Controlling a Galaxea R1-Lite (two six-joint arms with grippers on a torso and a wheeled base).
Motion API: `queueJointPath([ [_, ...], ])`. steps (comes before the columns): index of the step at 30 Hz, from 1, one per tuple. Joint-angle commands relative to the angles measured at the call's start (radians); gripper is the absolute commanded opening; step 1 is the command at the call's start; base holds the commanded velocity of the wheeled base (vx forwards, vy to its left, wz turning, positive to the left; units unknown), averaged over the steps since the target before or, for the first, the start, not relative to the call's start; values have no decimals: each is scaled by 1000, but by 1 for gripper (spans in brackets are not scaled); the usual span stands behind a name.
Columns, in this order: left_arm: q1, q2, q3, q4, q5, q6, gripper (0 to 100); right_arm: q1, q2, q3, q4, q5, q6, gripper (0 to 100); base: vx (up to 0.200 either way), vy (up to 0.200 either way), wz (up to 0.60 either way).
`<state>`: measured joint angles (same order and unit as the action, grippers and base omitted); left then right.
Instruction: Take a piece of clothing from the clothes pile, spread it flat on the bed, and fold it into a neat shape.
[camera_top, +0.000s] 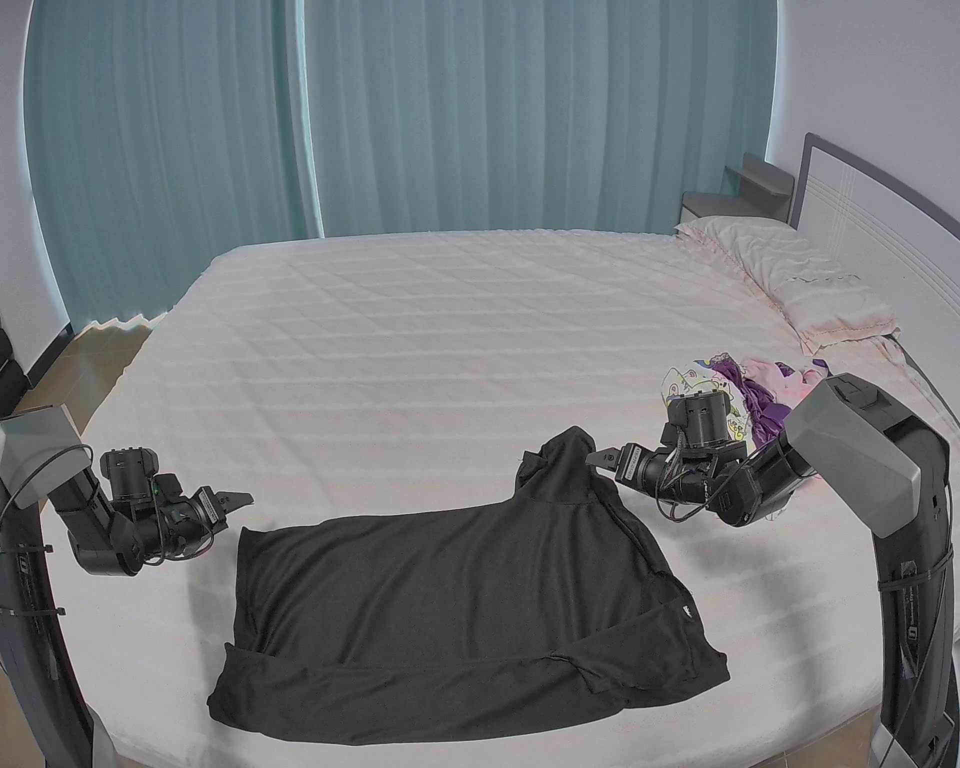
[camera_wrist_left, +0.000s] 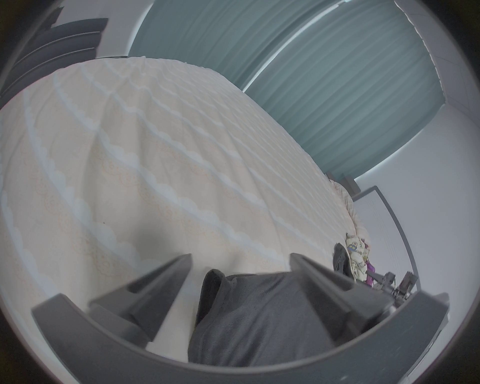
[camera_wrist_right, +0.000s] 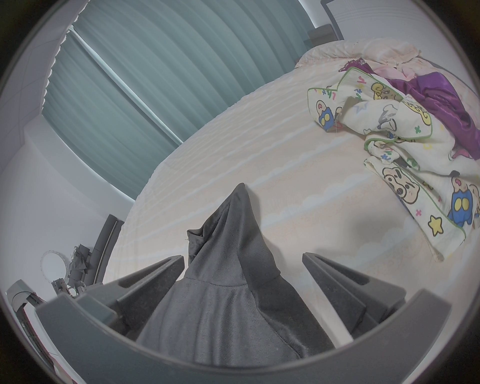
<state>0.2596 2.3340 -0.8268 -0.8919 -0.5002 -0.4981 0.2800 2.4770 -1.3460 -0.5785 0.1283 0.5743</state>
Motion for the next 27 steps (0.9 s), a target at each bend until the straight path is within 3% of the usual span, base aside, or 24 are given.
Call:
queueJointPath([
  [1, 0, 14, 14, -2, -9, 35, 100, 1, 10, -12, 2, 1, -13, 100, 0, 0, 0],
  [5, -10, 33, 43, -19, -11, 125, 100, 5, 16, -21, 3, -1, -16, 100, 0, 0, 0],
  [16, -63, 116, 52, -157, 0, 131, 100, 16, 56, -119, 51, -4, -17, 100, 0, 0, 0],
  [17, -63, 117, 52, -162, 0, 131, 0, 16, 57, -121, 52, -4, -17, 100, 0, 0, 0],
  [27, -56, 134, 60, -225, 57, 127, 0, 8, 117, -231, 114, -6, -68, 100, 0, 0, 0],
])
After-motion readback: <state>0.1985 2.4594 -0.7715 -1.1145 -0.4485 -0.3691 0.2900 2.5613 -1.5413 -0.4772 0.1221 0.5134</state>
